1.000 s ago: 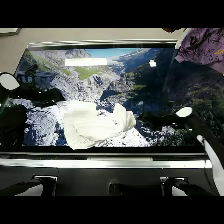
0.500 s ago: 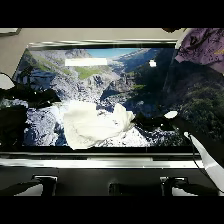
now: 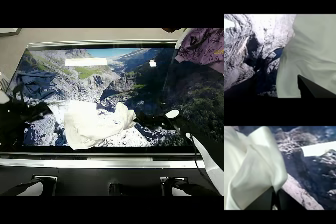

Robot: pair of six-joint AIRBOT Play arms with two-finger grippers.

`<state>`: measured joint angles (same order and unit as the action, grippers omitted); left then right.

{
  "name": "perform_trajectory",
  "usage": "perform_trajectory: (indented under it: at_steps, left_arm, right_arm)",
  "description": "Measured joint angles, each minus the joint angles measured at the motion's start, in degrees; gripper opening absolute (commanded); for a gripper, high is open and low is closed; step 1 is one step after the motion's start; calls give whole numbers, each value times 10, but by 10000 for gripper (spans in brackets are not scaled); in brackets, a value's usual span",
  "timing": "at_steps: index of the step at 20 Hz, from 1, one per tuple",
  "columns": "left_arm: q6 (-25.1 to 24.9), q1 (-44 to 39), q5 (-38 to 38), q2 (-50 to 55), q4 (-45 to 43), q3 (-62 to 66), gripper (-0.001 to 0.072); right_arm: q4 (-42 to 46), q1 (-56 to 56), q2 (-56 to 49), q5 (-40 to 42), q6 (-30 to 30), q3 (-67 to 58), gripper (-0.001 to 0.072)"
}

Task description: Fold the clothes and pants, and hang the long-sleeved shirts on hangers.

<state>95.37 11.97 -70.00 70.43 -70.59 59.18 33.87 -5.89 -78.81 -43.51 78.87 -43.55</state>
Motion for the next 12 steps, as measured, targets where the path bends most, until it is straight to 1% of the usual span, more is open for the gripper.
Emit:
perform_trajectory:
  at_steps: [2, 5, 8, 12]
  left_arm:
    - [-41, 27, 32, -5, 53, -60, 530]
    - [-99, 36, 76, 4, 121, -120, 530]
    - [-126, 26, 112, 22, 153, -145, 530]
    - [-140, 8, 151, 51, 170, -156, 528]
  right_arm:
    - [2, 0, 16, -5, 0, 0, 31]
    - [5, 0, 28, -19, 0, 0, 31]
    - [9, 0, 32, -31, 0, 0, 31]
    - [12, 0, 34, -42, 0, 0, 31]
